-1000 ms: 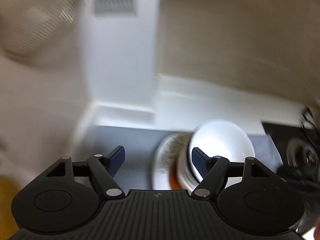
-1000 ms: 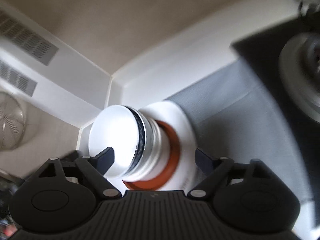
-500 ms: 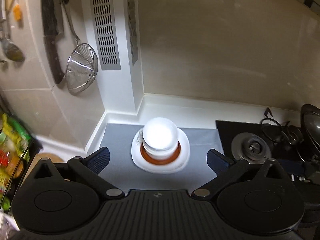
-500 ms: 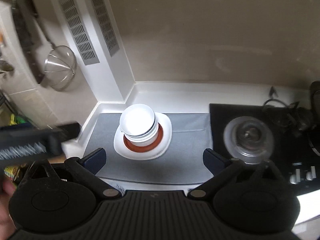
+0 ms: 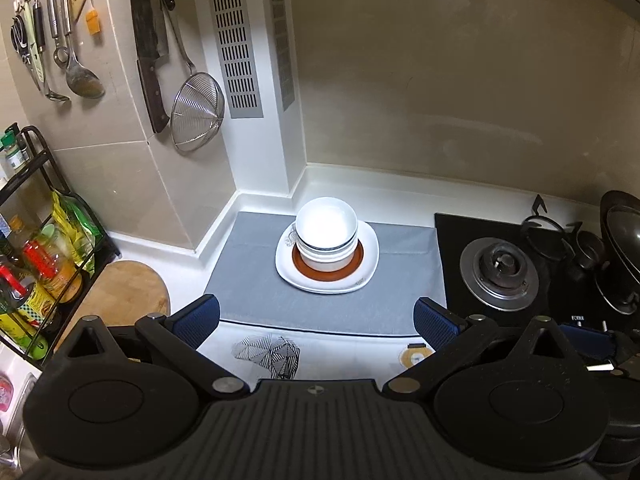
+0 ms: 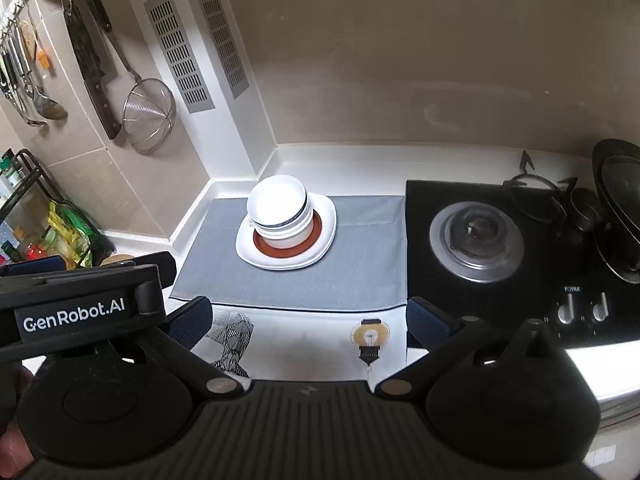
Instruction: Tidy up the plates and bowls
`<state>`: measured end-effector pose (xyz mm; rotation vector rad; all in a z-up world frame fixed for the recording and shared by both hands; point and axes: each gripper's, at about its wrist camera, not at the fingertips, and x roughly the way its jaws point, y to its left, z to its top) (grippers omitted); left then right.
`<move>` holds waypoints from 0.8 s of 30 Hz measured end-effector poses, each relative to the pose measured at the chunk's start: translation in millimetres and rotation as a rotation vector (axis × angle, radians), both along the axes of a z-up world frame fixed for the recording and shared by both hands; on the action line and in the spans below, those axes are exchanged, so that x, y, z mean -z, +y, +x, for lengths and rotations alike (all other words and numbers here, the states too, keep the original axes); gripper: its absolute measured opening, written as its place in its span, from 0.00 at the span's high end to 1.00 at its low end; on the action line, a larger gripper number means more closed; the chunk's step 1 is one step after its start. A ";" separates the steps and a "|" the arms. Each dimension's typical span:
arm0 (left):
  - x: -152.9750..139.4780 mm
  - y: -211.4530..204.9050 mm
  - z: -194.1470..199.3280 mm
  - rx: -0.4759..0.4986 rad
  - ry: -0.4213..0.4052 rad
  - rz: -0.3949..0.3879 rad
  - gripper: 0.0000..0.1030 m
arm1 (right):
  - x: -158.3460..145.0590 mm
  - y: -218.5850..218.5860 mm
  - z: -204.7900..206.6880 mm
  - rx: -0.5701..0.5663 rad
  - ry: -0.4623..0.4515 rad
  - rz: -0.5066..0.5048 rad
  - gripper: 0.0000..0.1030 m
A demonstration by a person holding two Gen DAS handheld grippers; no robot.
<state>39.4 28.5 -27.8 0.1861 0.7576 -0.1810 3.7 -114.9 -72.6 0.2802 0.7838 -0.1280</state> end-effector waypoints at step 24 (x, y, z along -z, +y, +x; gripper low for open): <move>-26.6 -8.2 -56.1 0.039 -0.047 0.017 0.00 | -23.6 1.5 -58.4 0.058 -0.055 -0.068 0.00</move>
